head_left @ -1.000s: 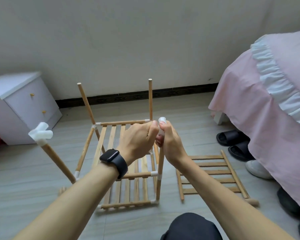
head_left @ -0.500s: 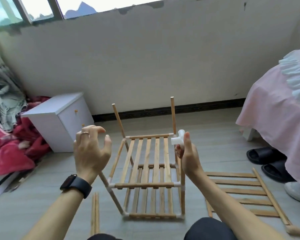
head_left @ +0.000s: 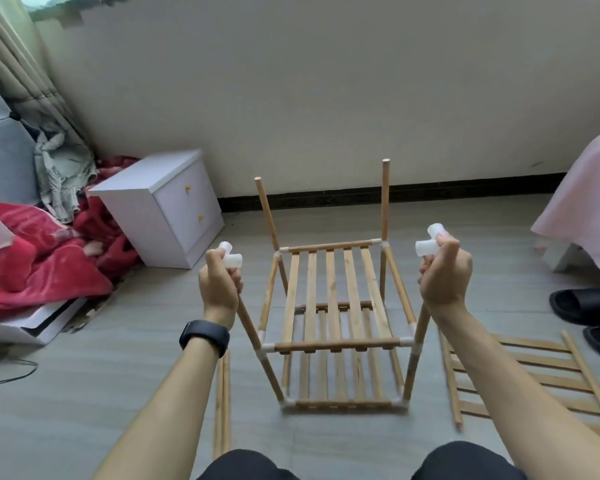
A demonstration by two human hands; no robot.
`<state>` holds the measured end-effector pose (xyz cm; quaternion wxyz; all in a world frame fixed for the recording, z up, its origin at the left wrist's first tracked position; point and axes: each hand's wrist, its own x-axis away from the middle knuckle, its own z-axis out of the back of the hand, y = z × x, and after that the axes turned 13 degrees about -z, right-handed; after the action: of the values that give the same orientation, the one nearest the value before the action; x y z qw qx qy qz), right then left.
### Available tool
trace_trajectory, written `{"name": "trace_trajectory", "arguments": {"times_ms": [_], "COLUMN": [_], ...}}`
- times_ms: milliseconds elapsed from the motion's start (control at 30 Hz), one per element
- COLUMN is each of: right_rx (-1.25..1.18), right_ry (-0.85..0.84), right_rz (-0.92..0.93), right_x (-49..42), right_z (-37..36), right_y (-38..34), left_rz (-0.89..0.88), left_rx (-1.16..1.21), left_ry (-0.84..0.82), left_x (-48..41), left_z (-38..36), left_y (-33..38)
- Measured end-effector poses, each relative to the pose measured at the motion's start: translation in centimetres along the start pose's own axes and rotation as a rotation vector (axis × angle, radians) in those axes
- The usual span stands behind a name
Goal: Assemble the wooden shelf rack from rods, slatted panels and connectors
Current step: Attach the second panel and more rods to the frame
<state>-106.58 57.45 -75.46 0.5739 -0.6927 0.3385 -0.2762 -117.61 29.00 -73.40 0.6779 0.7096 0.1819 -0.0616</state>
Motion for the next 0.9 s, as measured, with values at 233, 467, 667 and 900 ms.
{"name": "trace_trajectory", "arguments": {"times_ms": [233, 467, 667, 900], "right_rx": [-0.013, 0.029, 0.316, 0.321], "right_ry": [0.014, 0.034, -0.013, -0.319], "right_rz": [0.045, 0.045, -0.094, -0.214], "right_x": [-1.7, -3.2, -8.6, -0.4], "right_z": [-0.6, -0.5, -0.4, 0.9], "right_y": [0.0, 0.9, -1.1, 1.9], "left_rz": [-0.035, -0.045, -0.098, -0.29], "left_rx": [0.064, 0.051, -0.075, -0.388], "left_ry": [0.177, 0.129, -0.208, -0.884], "left_x": [-0.9, 0.3, 4.6, 6.7], "left_z": [-1.9, -2.3, -4.1, -5.4], "left_y": [-2.1, -1.1, 0.3, 0.4]}}
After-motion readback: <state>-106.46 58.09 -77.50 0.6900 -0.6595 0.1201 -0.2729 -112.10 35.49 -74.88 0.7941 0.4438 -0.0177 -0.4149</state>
